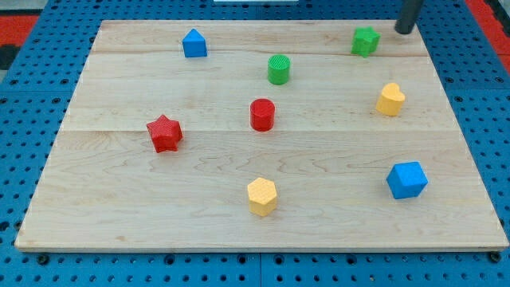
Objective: Push green star towards the left of the board
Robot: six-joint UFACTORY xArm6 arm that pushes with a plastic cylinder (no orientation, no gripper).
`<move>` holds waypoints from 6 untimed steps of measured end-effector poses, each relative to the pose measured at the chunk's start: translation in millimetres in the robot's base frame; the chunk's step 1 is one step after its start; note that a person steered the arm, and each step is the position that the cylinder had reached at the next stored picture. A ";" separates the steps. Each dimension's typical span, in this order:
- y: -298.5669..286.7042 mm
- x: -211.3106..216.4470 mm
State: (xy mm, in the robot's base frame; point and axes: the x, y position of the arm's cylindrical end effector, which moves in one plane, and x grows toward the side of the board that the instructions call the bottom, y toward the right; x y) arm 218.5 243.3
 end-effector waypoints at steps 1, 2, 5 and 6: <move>3.6 4.9; -4.4 6.3; -23.5 42.6; -49.7 32.3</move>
